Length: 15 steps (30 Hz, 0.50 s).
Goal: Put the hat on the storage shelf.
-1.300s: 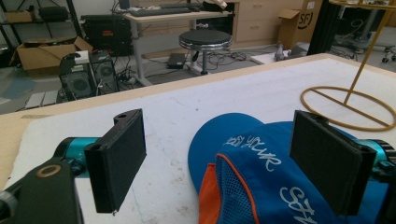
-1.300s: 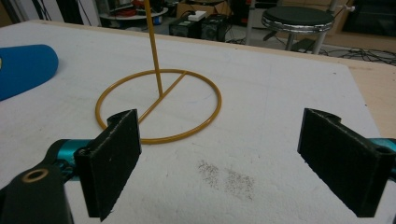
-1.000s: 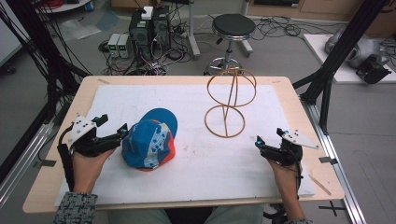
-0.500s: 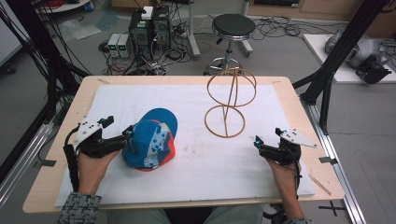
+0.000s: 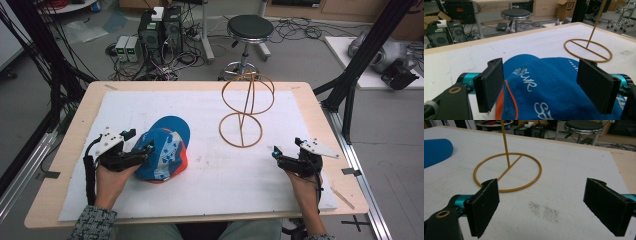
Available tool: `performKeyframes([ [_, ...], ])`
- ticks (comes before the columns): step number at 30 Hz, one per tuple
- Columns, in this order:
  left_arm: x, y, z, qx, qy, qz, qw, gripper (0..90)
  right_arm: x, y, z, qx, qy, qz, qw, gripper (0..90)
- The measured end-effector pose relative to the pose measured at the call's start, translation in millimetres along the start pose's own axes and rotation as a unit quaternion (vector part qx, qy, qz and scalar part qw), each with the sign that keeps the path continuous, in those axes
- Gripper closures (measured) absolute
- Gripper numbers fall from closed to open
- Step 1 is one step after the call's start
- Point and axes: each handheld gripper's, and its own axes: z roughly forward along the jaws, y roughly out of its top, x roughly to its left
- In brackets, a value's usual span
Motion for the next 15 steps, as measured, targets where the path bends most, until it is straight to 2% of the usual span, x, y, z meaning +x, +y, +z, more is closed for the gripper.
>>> performKeyframes([
  [3,-2.1,-1.9,2.5,0.004,-0.005,-0.001,1.0,23.0,-0.1,0.0,0.3,0.001,0.0,-0.001,1.0,12.4],
  [10,-2.6,-6.5,6.1,0.014,0.0,0.005,0.9999,25.5,0.2,0.0,0.1,0.001,-0.001,-0.003,1.0,12.4],
  [13,-2.2,-8.8,7.9,0.021,-0.004,0.003,0.9998,29.0,-0.1,-0.1,0.4,0.002,-0.002,-0.004,1.0,12.4],
  [15,-2.9,-9.8,9.1,0.028,-0.003,0.009,0.9996,31.2,0.0,-0.1,0.6,0.002,-0.003,-0.004,1.0,12.4],
])
